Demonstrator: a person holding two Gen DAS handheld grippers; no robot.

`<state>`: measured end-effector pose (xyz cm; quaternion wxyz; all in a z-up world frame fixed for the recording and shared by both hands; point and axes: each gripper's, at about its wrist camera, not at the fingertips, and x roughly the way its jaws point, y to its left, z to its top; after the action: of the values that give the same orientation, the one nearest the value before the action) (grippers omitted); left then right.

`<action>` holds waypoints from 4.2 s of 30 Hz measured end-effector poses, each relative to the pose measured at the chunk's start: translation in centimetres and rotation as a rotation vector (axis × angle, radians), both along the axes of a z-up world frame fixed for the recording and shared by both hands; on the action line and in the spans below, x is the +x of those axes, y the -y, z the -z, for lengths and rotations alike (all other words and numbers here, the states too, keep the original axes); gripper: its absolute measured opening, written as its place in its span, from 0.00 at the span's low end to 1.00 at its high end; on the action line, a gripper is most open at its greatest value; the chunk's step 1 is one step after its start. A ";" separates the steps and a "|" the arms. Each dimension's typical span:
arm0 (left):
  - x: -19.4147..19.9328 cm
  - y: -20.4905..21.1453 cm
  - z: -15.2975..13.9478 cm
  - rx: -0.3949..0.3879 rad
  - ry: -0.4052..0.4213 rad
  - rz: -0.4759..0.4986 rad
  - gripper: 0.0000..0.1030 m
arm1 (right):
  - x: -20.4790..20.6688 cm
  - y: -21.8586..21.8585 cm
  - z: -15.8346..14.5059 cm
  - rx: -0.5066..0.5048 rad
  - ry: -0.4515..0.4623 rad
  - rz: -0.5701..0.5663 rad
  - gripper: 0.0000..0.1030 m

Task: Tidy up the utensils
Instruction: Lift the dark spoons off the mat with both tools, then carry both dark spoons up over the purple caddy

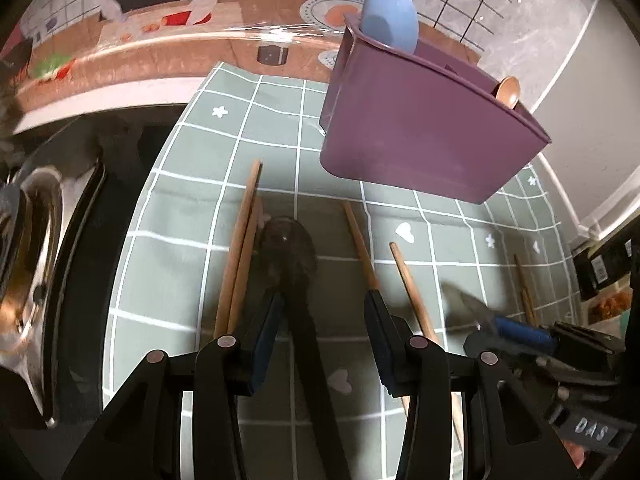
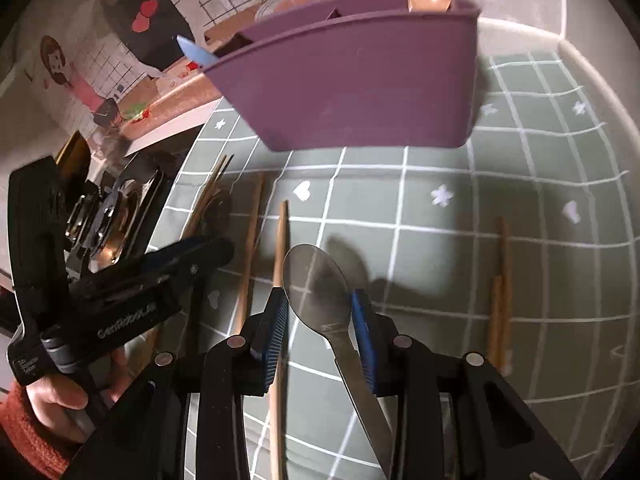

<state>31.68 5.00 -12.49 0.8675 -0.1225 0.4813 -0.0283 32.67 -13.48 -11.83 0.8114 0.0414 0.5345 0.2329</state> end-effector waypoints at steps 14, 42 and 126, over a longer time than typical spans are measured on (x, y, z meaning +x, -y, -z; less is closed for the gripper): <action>3.5 0.5 0.0 0.062 0.025 0.119 0.43 | -2.3 2.0 -2.4 -0.135 0.167 -0.132 0.32; 4.0 0.4 0.2 0.024 0.003 0.055 0.43 | -1.9 0.3 -2.5 -0.238 0.302 -0.092 0.04; -10.0 1.7 -19.2 0.082 0.471 0.204 0.32 | -6.7 3.1 -12.8 -0.134 0.541 0.078 0.27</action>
<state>21.71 3.30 6.68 0.9525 -0.0282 0.2767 -0.1238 26.01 -16.58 0.96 0.9338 -0.0555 0.3109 0.1683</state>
